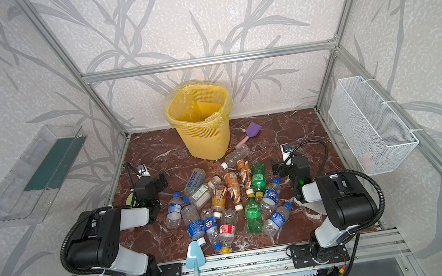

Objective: Throw the plastic bottles in the bin

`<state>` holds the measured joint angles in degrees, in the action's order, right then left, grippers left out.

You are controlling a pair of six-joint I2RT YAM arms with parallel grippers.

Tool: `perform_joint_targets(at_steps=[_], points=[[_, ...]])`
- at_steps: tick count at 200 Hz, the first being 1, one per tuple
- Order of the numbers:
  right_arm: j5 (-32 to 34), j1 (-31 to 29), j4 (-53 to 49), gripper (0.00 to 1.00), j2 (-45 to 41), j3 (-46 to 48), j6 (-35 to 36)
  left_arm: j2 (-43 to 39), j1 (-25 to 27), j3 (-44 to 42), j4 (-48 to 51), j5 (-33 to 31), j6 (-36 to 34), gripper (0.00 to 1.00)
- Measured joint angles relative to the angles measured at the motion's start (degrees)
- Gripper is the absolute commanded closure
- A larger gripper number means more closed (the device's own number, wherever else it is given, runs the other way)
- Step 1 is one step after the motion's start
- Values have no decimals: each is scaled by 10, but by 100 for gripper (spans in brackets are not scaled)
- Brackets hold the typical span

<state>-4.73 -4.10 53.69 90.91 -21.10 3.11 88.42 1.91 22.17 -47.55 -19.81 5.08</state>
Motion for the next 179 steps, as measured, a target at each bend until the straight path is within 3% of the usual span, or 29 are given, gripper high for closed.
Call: perform_joint_targets(at_steps=[179], points=[[2, 0, 0, 1, 0, 0, 0, 0, -7, 0, 4, 14, 0, 1]])
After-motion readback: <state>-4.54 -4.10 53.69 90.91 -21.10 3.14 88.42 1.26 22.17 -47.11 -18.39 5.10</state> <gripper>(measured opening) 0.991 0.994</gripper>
